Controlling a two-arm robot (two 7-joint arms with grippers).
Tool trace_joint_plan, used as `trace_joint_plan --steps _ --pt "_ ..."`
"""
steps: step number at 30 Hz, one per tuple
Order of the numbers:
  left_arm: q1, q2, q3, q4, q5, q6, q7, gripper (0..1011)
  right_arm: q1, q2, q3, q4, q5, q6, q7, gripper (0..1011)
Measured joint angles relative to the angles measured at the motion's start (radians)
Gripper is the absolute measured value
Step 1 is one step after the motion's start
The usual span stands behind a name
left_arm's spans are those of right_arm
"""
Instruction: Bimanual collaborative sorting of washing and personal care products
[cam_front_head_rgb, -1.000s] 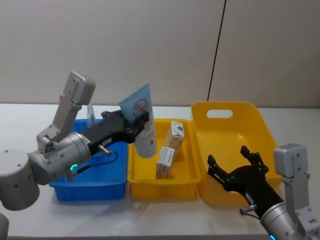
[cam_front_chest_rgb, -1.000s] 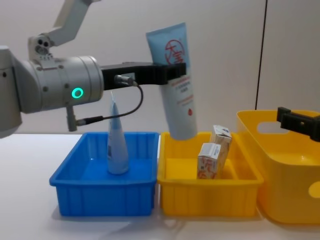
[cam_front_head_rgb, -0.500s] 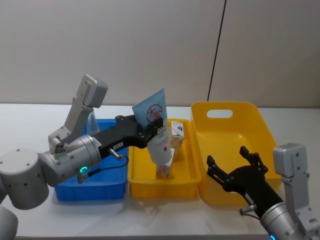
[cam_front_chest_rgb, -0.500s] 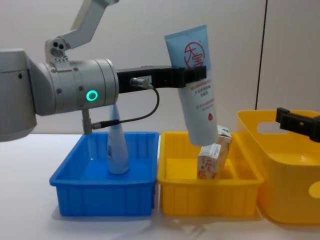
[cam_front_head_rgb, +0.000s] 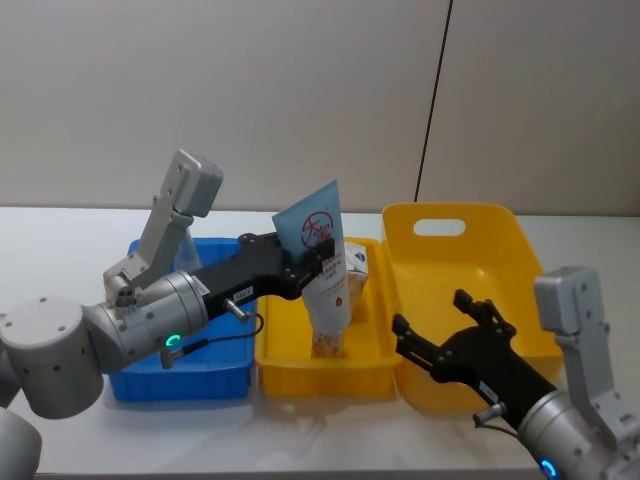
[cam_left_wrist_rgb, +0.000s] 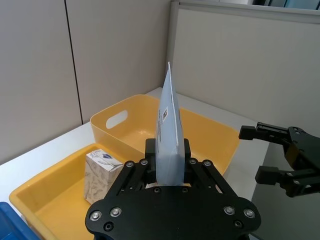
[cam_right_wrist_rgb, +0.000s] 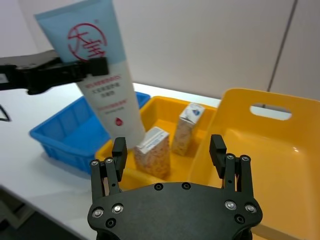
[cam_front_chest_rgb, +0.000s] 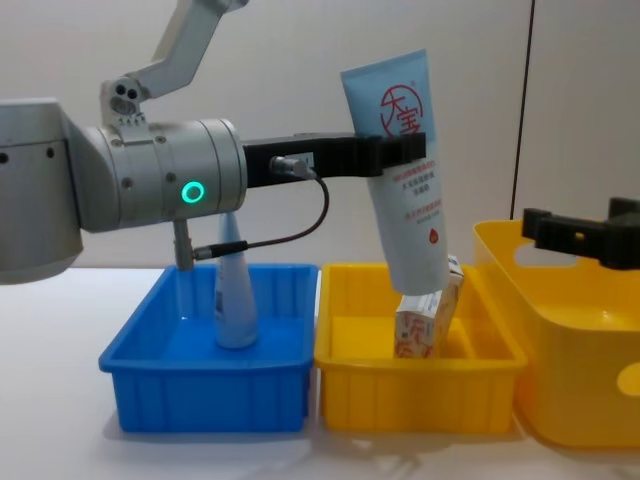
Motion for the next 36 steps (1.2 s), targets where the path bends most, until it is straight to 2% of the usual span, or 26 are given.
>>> trace_joint_plan --steps 11,22,36 --pt "-0.001 -0.001 0.002 0.002 -0.002 0.001 -0.004 239 0.079 0.004 -0.040 0.024 0.010 0.058 0.045 1001" --pt "-0.002 -0.002 0.003 0.003 -0.003 0.001 -0.006 239 0.167 -0.013 -0.093 0.096 -0.036 0.075 0.062 1001" --pt "-0.002 -0.002 0.004 0.003 -0.003 0.001 -0.007 239 0.275 -0.037 -0.173 0.213 -0.084 0.091 0.134 1001"
